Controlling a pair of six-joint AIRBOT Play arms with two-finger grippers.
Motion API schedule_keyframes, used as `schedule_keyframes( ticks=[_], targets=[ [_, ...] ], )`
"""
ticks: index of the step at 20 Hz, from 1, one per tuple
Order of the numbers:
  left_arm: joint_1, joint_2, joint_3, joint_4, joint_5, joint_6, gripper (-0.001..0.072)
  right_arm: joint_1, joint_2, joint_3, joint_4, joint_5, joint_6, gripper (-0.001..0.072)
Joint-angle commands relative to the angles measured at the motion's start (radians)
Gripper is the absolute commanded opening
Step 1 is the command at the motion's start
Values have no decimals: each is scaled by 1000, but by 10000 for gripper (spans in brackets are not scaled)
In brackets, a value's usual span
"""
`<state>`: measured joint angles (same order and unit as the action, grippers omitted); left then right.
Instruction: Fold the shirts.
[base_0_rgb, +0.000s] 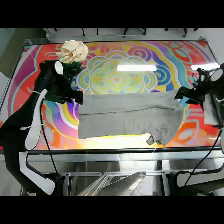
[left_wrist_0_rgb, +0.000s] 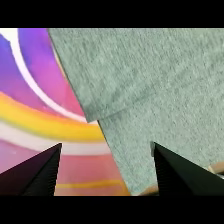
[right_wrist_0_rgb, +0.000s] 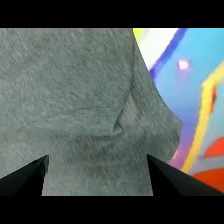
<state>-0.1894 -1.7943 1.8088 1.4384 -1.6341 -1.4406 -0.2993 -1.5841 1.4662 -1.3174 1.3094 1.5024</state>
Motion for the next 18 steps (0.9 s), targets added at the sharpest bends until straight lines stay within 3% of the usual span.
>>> schedule_keyframes(
  ticks=[1,5,9,13,18],
  targets=[
    [43,173,-129,-13,-6,-5,597,-4,86,-16,11,73,-14,701],
    [165,401,-585,-297,108,11,597,-3,220,-157,105,49,-40,702],
    [213,510,-906,-359,301,14,597,-2,336,-300,188,26,-61,701],
    [213,516,-1027,-368,431,36,597,-2,433,-353,200,26,-67,701],
    [213,407,-1035,-388,431,68,597,-2,522,-353,200,25,-67,701]
  ],
)
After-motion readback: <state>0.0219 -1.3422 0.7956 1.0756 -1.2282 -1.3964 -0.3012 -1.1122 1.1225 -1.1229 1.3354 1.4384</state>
